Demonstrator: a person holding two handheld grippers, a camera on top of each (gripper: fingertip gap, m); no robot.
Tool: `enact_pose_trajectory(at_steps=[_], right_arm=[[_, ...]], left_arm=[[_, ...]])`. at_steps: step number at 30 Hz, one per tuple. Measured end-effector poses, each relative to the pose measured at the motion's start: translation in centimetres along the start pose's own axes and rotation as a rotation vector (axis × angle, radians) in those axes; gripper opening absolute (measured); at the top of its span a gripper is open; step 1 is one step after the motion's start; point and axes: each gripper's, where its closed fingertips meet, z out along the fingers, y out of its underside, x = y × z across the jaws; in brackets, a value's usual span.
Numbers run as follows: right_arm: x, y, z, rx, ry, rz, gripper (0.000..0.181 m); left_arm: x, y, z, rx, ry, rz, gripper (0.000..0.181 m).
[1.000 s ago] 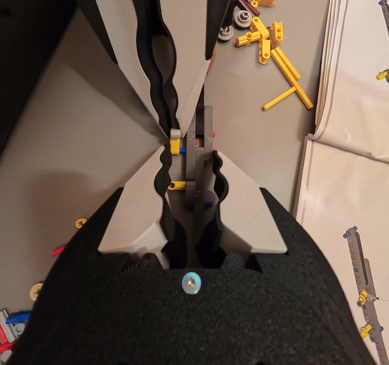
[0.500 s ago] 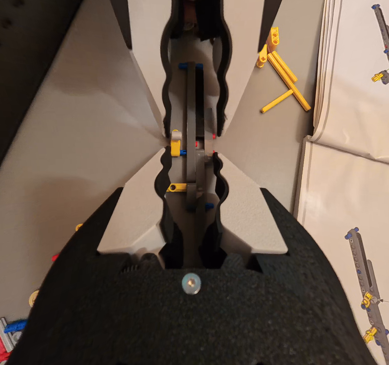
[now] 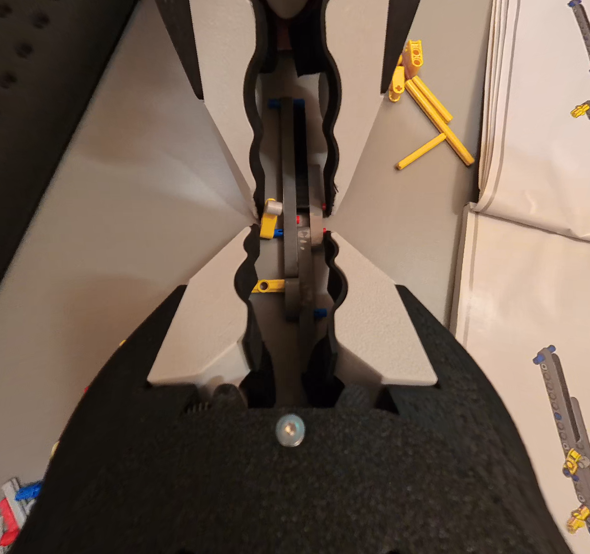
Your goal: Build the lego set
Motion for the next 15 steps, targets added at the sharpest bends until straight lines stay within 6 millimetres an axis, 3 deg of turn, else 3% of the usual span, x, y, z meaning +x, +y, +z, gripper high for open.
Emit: enact_pose_trajectory(at_steps=[6,11,15], right_arm=[[0.0,-0.2,-0.4,0.042,-0.047,0.074,0.038],[0.1,0.1,-0.1,0.005,-0.002,0.0,0.04],[0.2,0.2,-0.1,0.004,0.004,-0.008,0.04]], left_arm=[[0.0,-0.1,0.1,0.004,-0.011,0.014,0.036],[-0.3,-0.1,-0.2,0.003,-0.058,0.052,0.04],[0.1,-0.4,-1.0,0.052,-0.095,0.121,0.026]])
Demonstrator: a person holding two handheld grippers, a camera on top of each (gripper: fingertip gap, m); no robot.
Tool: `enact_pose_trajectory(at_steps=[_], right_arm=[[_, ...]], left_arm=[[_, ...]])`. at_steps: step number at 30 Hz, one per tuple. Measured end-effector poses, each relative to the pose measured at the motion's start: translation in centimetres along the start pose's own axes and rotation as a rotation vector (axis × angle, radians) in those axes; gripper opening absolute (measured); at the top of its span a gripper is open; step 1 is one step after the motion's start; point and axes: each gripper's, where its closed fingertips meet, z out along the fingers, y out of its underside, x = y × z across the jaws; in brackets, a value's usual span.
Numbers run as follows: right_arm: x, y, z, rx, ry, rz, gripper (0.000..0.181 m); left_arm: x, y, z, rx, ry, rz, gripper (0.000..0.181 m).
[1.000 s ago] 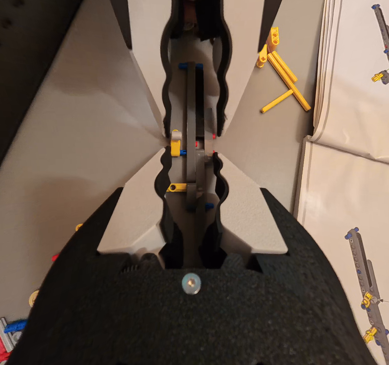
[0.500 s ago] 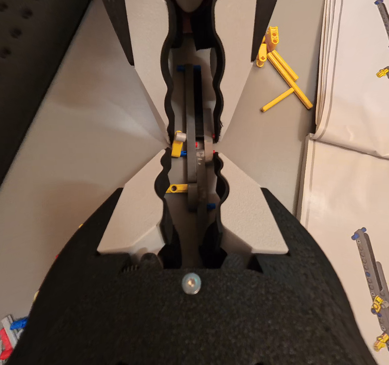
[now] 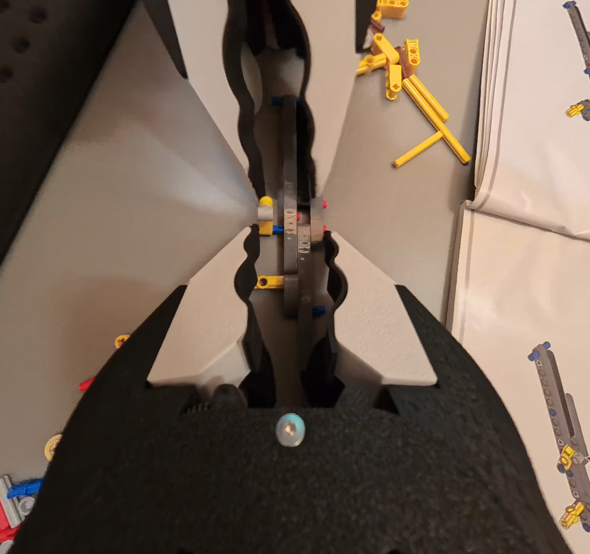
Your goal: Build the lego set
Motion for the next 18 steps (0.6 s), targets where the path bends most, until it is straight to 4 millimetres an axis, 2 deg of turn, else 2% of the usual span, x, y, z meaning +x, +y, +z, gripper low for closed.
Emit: enact_pose_trajectory(at_steps=[5,8,10,16,18], right_arm=[[0.0,0.0,0.0,0.0,0.002,-0.002,0.04],[0.0,0.0,0.0,-0.001,0.004,-0.002,0.04],[0.0,0.0,0.0,-0.001,0.007,-0.001,0.04],[0.0,-0.1,0.1,-0.003,0.007,0.01,0.041],[0.1,-0.1,0.1,-0.004,0.012,0.009,0.041]], left_arm=[[1.2,-0.8,-0.1,0.01,0.055,-0.012,0.023],[1.3,-1.0,0.3,0.008,0.054,-0.008,0.006],[1.2,-1.0,0.5,0.009,0.041,-0.005,0.006],[1.2,-1.0,0.5,-0.038,-0.094,0.196,0.005],[1.1,-0.9,0.4,-0.06,-0.104,0.198,0.005]])
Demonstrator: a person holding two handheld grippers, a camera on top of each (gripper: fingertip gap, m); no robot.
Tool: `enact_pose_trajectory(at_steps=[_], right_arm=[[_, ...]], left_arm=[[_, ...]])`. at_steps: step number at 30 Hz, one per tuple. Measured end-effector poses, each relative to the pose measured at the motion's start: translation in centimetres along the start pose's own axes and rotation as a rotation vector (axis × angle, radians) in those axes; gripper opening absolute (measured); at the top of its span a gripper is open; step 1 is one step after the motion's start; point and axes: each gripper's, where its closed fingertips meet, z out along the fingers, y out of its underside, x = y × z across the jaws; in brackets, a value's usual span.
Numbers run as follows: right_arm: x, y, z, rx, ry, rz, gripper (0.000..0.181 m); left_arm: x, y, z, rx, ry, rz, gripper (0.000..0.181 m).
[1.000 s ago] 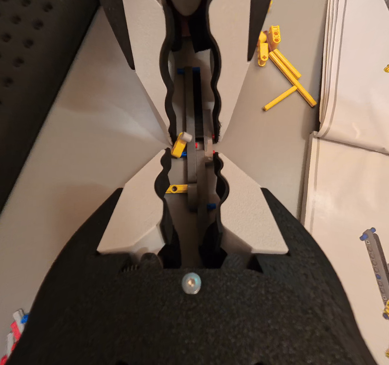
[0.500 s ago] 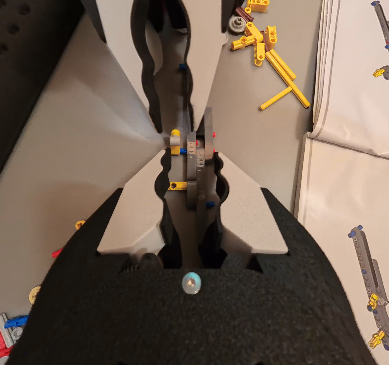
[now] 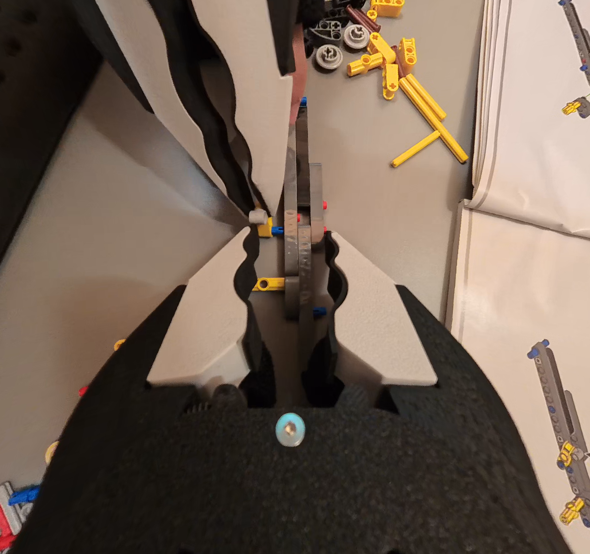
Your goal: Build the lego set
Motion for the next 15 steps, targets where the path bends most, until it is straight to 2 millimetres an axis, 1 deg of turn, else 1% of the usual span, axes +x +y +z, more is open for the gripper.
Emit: enact_pose_trajectory(at_steps=[3,5,6,12,15], right_arm=[[0.06,0.06,-0.02,0.003,0.004,-0.006,0.04],[-0.12,0.06,-0.04,0.005,-0.007,-0.009,0.032],[-0.13,0.08,-0.04,0.007,-0.006,-0.011,0.032],[-0.12,0.13,-0.06,0.007,0.0,-0.02,0.032],[0.0,0.01,-0.04,0.009,-0.003,0.004,0.033]], left_arm=[[-0.07,0.03,0.03,-0.028,0.017,-0.031,0.005],[-0.26,0.04,0.15,-0.04,0.006,-0.062,0.006],[-0.26,0.05,0.17,-0.041,0.01,-0.068,0.006],[-0.26,0.06,0.17,-0.036,0.016,-0.042,0.006],[-0.25,0.1,0.12,0.001,0.036,-0.033,0.007]])
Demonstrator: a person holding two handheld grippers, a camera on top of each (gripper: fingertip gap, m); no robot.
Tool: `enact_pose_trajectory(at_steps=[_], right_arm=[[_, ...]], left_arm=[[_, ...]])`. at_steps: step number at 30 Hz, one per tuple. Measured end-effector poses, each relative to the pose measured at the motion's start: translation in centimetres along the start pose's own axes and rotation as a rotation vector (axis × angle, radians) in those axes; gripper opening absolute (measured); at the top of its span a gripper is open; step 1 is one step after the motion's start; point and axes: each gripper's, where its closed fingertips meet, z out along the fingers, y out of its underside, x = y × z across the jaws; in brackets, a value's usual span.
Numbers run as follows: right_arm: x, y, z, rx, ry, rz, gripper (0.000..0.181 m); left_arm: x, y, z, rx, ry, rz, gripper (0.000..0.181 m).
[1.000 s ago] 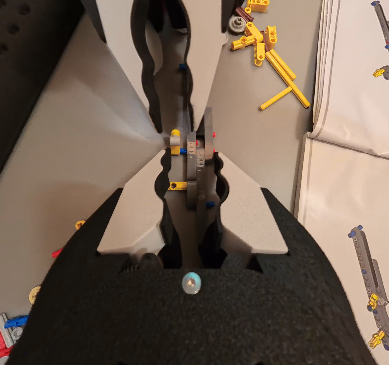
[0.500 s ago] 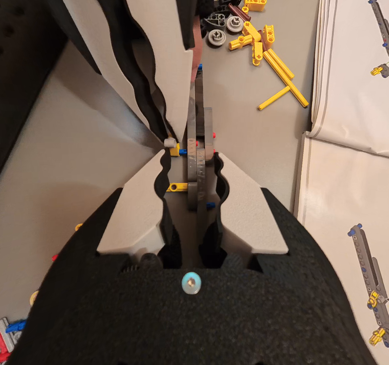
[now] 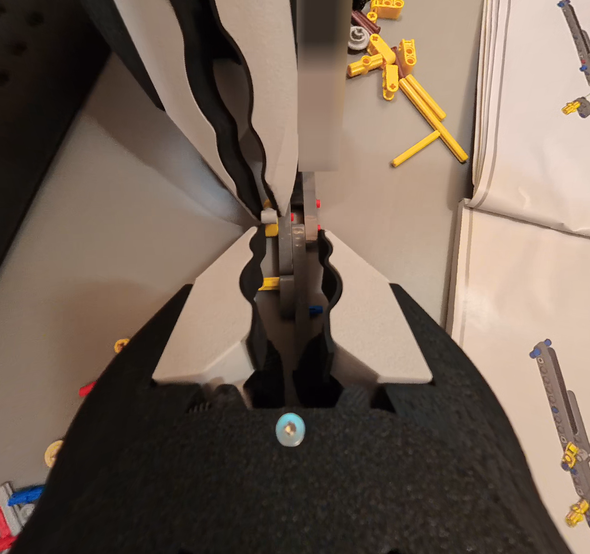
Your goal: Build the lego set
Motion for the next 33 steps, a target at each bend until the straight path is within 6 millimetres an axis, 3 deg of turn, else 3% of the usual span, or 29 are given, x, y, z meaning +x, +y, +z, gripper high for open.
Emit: enact_pose_trajectory(at_steps=[4,7,10,28,30,33], right_arm=[[0.1,0.0,0.0,-0.004,0.006,-0.003,0.033],[0.1,-0.1,0.0,-0.004,0.005,-0.006,0.033],[0.0,0.0,0.0,-0.002,0.006,-0.016,0.033],[0.5,-0.4,-0.1,0.003,0.05,-0.027,0.034],[0.8,-0.8,-1.3,0.033,0.063,0.002,0.043],[1.8,-3.3,-5.6,0.19,0.124,0.146,0.044]], left_arm=[[0.0,0.1,-0.5,0.044,0.023,-0.02,0.008],[-0.2,-0.8,-0.6,0.069,0.022,-0.032,0.02],[-0.2,-0.8,-0.1,0.056,0.015,-0.002,0.007],[-0.3,0.6,-0.8,0.03,0.016,-0.041,0.011],[-1.2,0.0,-2.0,0.093,0.002,-0.099,0.032],[-2.6,0.1,-4.7,0.157,-0.003,-0.213,0.026]])
